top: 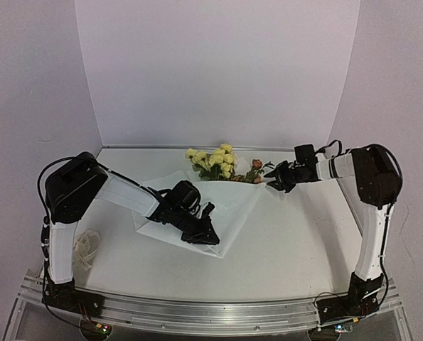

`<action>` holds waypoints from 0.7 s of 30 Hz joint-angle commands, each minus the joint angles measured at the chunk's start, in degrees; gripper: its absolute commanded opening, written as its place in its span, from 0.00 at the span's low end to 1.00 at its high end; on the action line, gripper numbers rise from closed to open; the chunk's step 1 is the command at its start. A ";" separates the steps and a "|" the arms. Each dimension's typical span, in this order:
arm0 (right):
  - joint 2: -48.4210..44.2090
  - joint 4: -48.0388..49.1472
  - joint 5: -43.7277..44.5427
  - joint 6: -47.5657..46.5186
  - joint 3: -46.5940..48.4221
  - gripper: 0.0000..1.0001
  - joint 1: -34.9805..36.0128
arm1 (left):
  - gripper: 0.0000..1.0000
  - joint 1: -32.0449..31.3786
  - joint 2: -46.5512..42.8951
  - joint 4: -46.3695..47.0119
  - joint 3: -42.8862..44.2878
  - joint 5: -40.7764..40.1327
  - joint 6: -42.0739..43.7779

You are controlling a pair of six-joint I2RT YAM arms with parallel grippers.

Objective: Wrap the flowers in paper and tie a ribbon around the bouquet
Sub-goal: Pick up the two-thirds-folded wrapping paper from the center of the board.

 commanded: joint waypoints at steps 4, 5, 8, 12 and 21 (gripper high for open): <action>-20.43 -17.48 7.22 -13.98 -4.61 0.34 5.81 | 0.20 0.89 -7.31 -1.72 3.14 -2.46 -2.48; -22.31 -20.67 9.34 -15.15 -5.03 0.35 7.26 | 0.22 1.06 -8.45 -0.82 2.64 -2.46 -3.08; -25.38 -22.84 13.37 -16.57 -7.04 0.36 12.53 | 0.26 2.37 -12.72 0.04 0.45 -3.89 -4.97; -24.25 -23.51 17.57 -16.65 -6.27 0.35 22.65 | 0.26 7.49 -23.24 -0.06 -8.71 -8.91 -9.83; -11.60 -24.66 22.69 -16.23 4.67 0.30 36.82 | 0.33 21.79 -46.30 -9.10 -33.32 -18.97 -13.64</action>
